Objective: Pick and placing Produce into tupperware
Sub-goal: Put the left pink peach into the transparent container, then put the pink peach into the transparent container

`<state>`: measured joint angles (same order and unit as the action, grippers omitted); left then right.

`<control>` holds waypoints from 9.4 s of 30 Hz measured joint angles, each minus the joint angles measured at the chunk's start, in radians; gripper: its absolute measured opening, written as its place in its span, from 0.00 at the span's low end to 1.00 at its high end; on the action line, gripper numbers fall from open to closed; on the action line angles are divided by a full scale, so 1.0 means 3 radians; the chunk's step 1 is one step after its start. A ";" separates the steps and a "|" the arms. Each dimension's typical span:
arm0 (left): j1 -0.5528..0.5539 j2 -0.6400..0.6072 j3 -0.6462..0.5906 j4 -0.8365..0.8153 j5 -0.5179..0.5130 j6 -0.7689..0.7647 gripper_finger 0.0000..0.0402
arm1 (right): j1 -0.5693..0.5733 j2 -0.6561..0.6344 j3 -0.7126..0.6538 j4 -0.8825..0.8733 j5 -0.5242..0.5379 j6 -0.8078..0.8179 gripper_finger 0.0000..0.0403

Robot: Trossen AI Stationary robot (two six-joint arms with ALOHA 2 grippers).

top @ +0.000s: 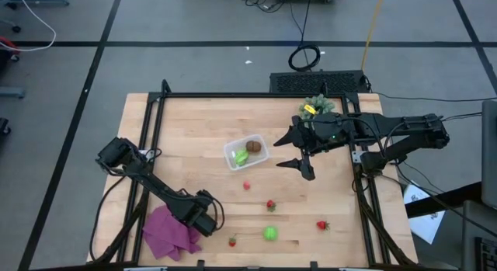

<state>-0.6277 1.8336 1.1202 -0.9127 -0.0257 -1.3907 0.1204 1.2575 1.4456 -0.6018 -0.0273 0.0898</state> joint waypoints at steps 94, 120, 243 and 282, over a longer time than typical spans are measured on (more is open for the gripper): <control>0.2700 -0.0255 0.0193 0.0933 -0.0020 0.3483 0.36 | -0.0226 -0.0001 0.0000 0.0471 0.0196 -0.0728 0.73; 0.2724 -0.0188 0.0192 0.0863 -0.0089 0.3368 0.36 | -0.0223 -0.0001 0.0000 0.0366 0.0191 -0.0713 0.73; 0.1175 -0.2928 -0.0872 -0.1264 -0.1493 0.1598 0.57 | 0.0108 0.2851 0.1791 -0.1422 0.0072 -0.0320 0.73; 0.1175 -0.2928 -0.0871 -0.1255 -0.1518 0.1635 0.57 | 0.0055 0.3180 0.1152 -0.0560 -0.0193 -0.0321 0.73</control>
<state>-0.2752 0.9550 0.8589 -1.2892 -0.4812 -0.9001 0.1368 2.2116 1.7911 -0.7699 -0.0853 -0.0066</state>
